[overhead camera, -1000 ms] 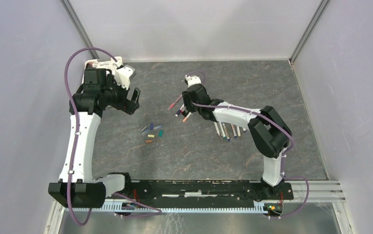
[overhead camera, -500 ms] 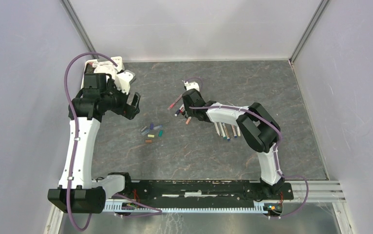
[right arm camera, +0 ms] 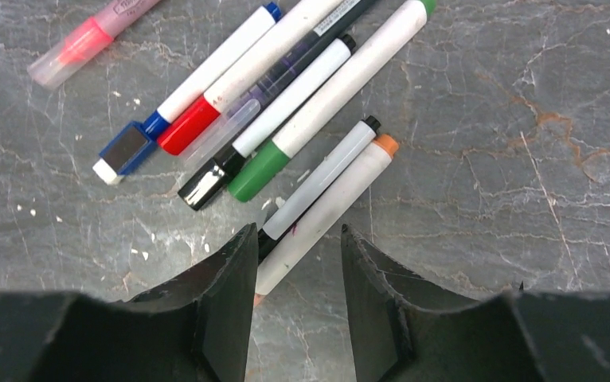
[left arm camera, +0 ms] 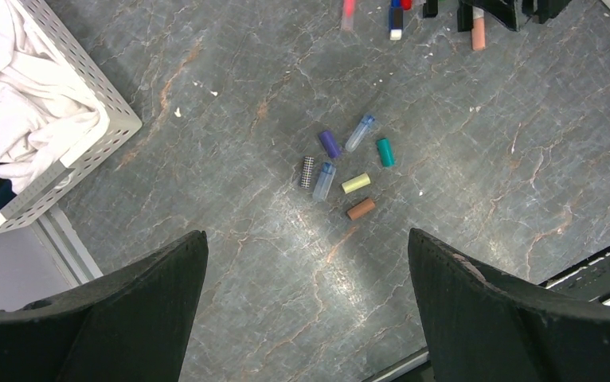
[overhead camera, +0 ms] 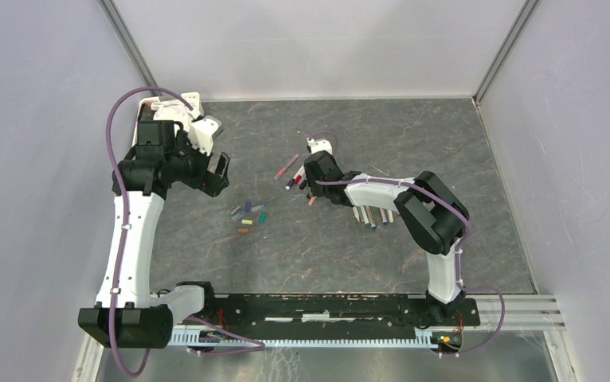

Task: Open the pen caps
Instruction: Pick up the pen from the center of the board.

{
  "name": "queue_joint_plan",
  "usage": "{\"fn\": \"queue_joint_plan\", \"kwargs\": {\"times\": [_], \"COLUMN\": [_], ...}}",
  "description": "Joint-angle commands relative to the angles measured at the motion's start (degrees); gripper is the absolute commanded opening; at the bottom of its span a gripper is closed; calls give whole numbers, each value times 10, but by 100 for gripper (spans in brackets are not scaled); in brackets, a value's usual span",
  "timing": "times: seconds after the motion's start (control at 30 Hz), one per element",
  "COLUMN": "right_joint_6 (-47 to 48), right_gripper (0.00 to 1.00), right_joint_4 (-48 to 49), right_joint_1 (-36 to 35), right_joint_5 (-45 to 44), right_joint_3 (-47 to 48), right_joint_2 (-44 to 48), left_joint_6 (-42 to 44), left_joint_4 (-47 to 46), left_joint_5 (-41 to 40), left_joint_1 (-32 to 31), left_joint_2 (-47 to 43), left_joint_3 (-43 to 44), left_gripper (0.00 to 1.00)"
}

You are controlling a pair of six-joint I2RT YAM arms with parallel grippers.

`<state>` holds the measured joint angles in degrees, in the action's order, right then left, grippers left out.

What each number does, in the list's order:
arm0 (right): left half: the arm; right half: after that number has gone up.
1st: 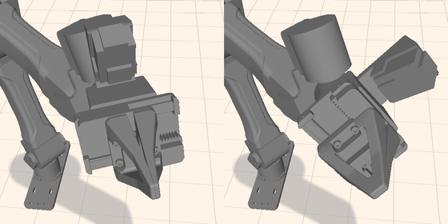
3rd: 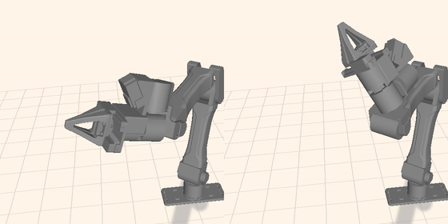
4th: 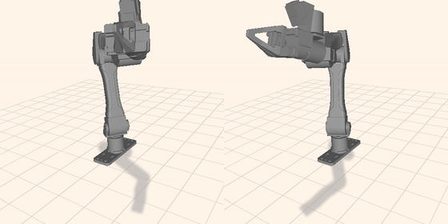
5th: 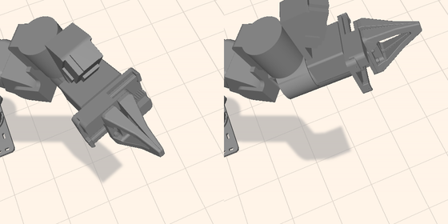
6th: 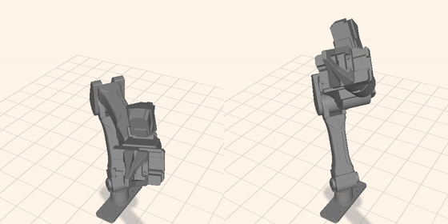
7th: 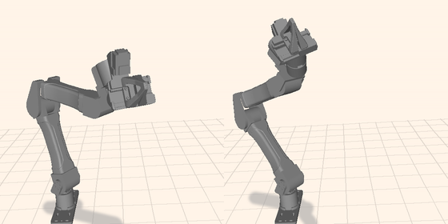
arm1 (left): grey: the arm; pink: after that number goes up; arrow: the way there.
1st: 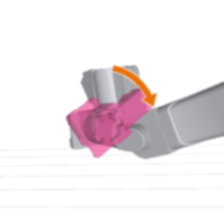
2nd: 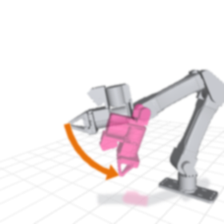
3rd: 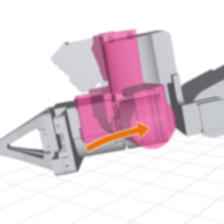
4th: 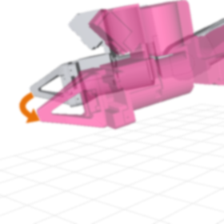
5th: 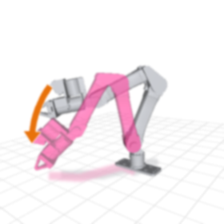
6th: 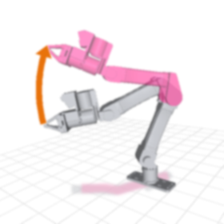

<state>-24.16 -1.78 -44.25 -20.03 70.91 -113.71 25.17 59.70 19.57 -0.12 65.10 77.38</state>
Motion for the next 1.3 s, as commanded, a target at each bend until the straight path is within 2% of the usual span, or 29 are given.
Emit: {"fn": "queue_joint_plan", "kwargs": {"times": [0.0, 0.2, 0.4, 0.9, 1.1, 1.27], "right_joint_6": [9, 15, 7, -5, -3, -6], "right_gripper": [48, 47, 39, 42, 39, 34], "right_joint_4": [14, 12, 5, -4, -23, -3], "right_joint_1": [-4, -2, 2, 16, 19, 25], "right_joint_5": [18, 28, 25, 27, 2, -2], "right_joint_3": [-16, -19, -32, -12, -23, -71], "right_joint_2": [51, 78, 70, 1, 5, 39], "left_joint_6": [14, 10, 9, 11, 14, 17], "left_joint_4": [-3, -3, -3, 5, 5, 6], "left_joint_5": [13, 19, 21, 26, 25, 35], "left_joint_1": [0, 0, 0, 0, 0, 0], "left_joint_2": [-2, 0, 4, 6, 5, 6], "left_joint_3": [5, 7, 14, 15, 16, 12], "left_gripper": [100, 100, 100, 100, 100, 99]}}
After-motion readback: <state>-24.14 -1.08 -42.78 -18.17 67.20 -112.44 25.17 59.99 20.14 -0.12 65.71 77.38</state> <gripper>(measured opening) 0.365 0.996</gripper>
